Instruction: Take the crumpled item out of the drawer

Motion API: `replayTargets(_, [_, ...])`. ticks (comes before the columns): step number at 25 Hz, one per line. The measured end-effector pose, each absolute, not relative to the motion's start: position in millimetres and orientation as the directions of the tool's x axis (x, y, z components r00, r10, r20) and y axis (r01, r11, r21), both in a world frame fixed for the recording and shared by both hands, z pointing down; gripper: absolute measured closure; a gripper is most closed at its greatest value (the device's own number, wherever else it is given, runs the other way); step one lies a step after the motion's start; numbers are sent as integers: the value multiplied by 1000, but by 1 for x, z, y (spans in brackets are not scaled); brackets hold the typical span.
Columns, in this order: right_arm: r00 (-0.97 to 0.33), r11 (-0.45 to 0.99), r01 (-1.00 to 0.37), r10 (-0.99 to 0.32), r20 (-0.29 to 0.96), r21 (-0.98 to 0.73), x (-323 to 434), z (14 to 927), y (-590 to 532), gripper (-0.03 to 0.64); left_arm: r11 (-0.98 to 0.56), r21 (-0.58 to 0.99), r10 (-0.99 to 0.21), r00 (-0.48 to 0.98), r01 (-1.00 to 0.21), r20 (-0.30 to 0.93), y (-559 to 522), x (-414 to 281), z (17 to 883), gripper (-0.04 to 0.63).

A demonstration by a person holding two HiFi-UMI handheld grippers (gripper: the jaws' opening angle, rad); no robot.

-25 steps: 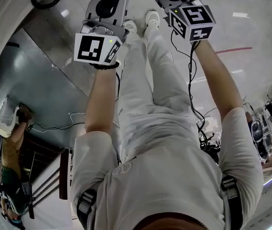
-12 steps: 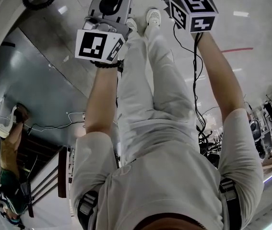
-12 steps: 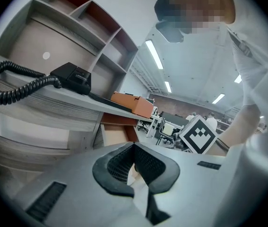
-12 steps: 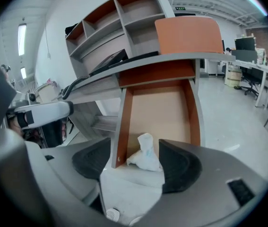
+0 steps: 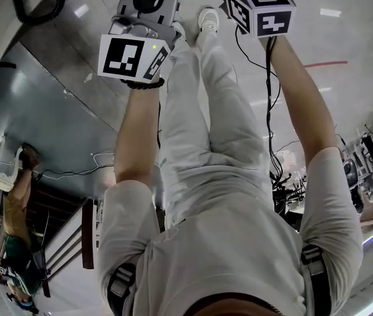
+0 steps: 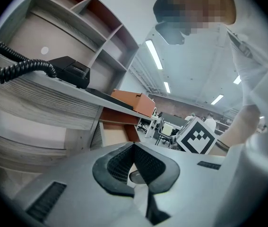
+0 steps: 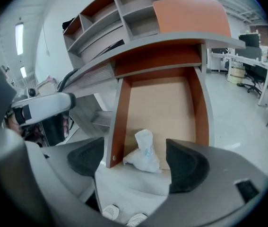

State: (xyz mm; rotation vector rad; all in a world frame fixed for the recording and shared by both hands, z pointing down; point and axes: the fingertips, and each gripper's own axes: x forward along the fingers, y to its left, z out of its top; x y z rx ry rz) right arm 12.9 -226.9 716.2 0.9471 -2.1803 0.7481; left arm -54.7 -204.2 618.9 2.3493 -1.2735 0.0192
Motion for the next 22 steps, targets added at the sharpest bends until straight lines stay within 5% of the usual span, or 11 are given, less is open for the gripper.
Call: replayTargets(22, [-475,589,-782,-352,806,-203,0,762,-243,204,-450,375,-775,563,-811,287,-224,-53,675,597])
